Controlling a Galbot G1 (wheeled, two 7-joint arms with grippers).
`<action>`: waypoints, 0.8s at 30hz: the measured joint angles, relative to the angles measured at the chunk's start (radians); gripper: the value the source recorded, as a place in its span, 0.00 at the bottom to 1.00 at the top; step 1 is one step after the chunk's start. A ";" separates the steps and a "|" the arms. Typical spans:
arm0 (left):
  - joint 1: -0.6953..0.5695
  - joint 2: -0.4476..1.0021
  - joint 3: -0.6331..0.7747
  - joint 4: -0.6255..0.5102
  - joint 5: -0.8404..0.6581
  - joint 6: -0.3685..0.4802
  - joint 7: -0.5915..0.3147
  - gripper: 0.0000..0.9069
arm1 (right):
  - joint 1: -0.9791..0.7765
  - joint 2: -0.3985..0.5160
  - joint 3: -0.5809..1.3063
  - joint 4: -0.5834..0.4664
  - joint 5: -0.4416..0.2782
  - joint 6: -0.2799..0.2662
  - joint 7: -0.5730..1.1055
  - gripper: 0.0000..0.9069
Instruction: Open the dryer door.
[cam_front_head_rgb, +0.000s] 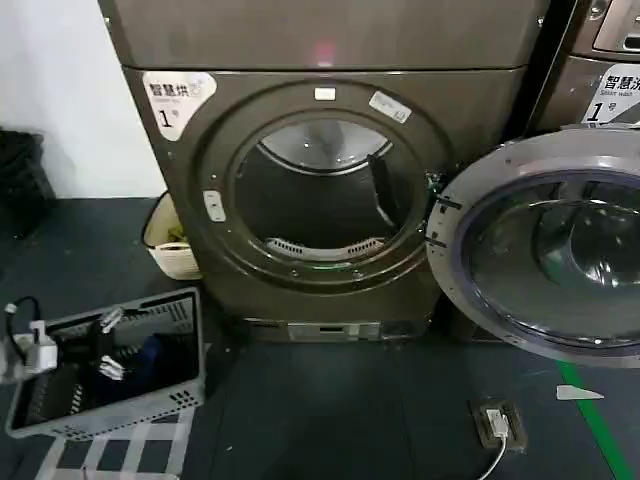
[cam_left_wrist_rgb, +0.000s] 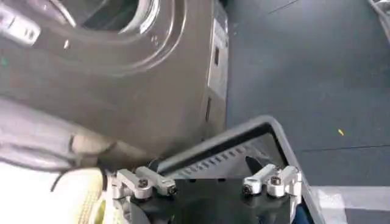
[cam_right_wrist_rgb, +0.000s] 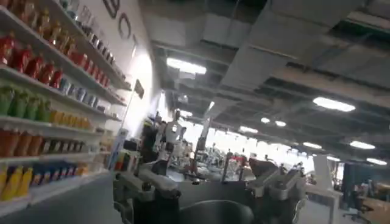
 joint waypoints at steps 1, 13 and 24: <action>0.011 0.005 -0.009 0.004 -0.015 0.007 0.005 1.00 | 0.002 0.006 0.000 0.010 0.004 -0.005 0.000 1.00; 0.282 0.039 -0.239 0.138 -0.021 -0.053 0.052 1.00 | 0.088 -0.004 -0.100 0.038 -0.077 -0.012 -0.005 1.00; 0.328 0.062 -0.267 0.190 0.009 -0.057 0.056 1.00 | 0.150 -0.028 -0.107 -0.007 -0.136 -0.006 -0.026 1.00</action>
